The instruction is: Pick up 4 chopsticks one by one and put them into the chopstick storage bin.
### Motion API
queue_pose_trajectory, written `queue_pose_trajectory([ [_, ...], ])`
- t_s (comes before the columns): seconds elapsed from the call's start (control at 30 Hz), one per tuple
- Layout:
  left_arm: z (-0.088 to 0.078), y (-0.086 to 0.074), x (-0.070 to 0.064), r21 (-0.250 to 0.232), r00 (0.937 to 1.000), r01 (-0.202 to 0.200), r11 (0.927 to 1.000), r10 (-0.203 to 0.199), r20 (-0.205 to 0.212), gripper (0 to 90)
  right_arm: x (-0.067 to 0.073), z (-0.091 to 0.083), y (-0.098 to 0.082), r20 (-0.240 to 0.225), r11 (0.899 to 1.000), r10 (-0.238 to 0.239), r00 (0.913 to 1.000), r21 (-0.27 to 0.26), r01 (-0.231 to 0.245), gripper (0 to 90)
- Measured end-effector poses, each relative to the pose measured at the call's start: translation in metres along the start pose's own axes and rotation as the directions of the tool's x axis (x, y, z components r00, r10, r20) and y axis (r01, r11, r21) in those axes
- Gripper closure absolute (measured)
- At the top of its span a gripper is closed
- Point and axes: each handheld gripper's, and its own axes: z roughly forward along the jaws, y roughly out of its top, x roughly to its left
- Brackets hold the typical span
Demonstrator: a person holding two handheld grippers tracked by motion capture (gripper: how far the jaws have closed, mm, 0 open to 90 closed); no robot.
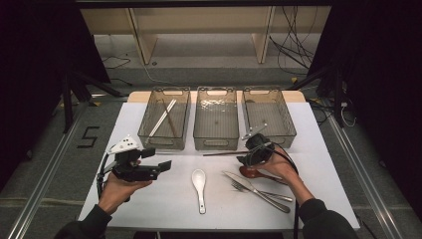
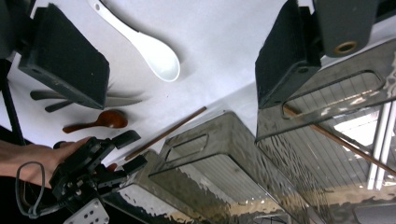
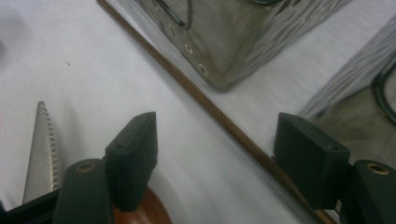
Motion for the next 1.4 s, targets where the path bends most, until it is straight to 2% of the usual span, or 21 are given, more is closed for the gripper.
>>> queue_pose_trajectory([
  [0.3, 0.002, -0.002, -0.002, 0.015, 0.9999, -0.013, 0.9998, 0.013, 0.004, 17.2, -0.002, 0.009, 0.001, -0.017, 1.000, 0.015, 0.9997, 0.014, -0.015, 35.2],
  [0.7, 0.005, -0.003, -0.003, 0.026, 0.9999, -0.010, 0.9996, 0.010, 0.011, 17.2, -0.003, 0.016, 0.002, -0.027, 0.999, 0.029, 0.9992, 0.037, -0.028, 37.0],
  [1.03, 0.006, -0.004, -0.003, 0.035, 0.9998, -0.014, 0.9993, 0.014, 0.016, 17.2, -0.003, 0.018, 0.001, -0.015, 0.997, 0.036, 0.9993, 0.064, -0.035, 39.0],
  [1.2, 0.006, -0.004, -0.004, 0.037, 0.9997, -0.020, 0.9991, 0.019, 0.018, 17.2, -0.004, 0.014, 0.000, -0.021, 0.996, 0.031, 0.9993, 0.083, -0.030, 51.7],
  [1.4, 0.007, -0.004, -0.003, 0.046, 0.9996, -0.024, 0.9987, 0.023, 0.019, 17.3, 0.000, 0.009, 0.004, -0.029, 0.985, 0.008, 0.9995, 0.170, -0.003, 63.6],
])
